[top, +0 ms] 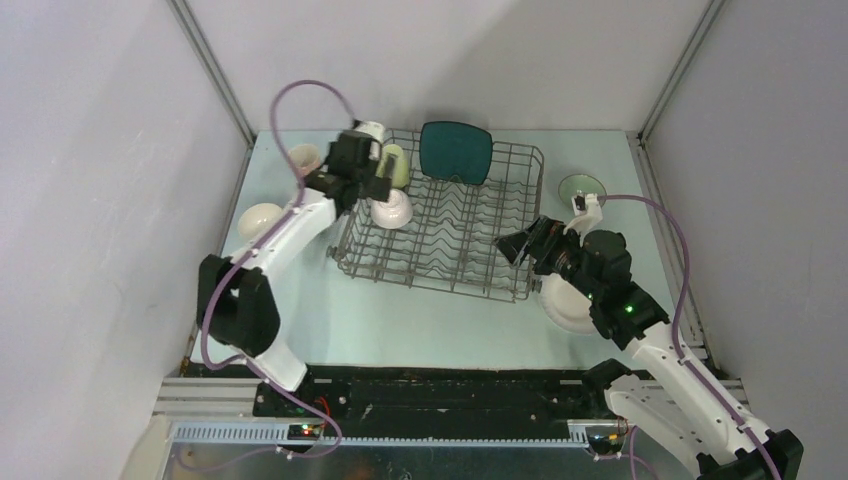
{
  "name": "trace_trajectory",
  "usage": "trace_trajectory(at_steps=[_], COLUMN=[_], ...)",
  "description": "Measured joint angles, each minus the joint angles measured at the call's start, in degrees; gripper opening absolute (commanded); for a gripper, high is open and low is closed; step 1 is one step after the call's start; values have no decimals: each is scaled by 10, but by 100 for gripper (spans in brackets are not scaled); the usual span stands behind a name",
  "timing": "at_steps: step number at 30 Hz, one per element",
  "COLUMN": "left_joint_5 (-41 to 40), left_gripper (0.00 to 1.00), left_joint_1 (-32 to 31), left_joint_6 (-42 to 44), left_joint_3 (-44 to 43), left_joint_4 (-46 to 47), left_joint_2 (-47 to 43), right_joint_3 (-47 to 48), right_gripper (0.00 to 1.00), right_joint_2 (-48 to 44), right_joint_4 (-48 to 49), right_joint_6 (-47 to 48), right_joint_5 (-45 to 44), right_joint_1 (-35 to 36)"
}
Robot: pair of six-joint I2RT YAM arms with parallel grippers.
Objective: Load the mixed dishes into the dish rack
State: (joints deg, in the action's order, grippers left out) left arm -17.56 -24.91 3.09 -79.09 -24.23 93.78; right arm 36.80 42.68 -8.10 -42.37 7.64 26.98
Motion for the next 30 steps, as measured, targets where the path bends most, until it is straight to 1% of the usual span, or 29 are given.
trace_trajectory(at_steps=[5, 6, 8, 11, 13, 14, 15, 16, 18, 20, 25, 30], left_joint_5=[28, 29, 27, 20, 20, 22, 24, 24, 29, 33, 38, 49], left_gripper=[100, 99, 100, 98, 92, 87, 85, 81, 76, 73, 71, 70], left_joint_1=[135, 163, 194, 208, 213, 215, 220, 225, 241, 259, 282, 283], left_joint_6=[-163, -189, -218, -237, -241, -242, -242, -243, -246, -247, -247, -247], left_joint_3=[22, 37, 64, 83, 76, 67, 49, 37, 9, -5, -26, -77], left_joint_4=[-2, 3, 15, 22, 22, 21, 18, 19, 29, 35, 35, 25], left_joint_2=[-35, -43, -57, -66, -60, -53, -40, -28, 6, 38, 111, 168], right_joint_3=[0, 0, 0, 0, 0, 0, 0, 0, 0, 0, 0, 0], right_gripper=[99, 100, 100, 100, 100, 100, 100, 99, 100, 100, 100, 99], right_joint_2=[-6, -8, -13, -20, -24, -26, -28, -30, -32, -32, -32, -30], right_joint_4=[-4, -5, -9, -11, -11, -11, -12, -12, -12, -12, -12, -8], right_joint_6=[7, 8, 9, 12, 15, 17, 19, 20, 21, 22, 23, 23], right_joint_5=[2, 2, 2, 2, 2, 2, 2, 1, 1, 1, 1, 1], right_joint_1=[0, 0, 0, 0, 0, 0, 0, -1, -1, -1, -2, -3])
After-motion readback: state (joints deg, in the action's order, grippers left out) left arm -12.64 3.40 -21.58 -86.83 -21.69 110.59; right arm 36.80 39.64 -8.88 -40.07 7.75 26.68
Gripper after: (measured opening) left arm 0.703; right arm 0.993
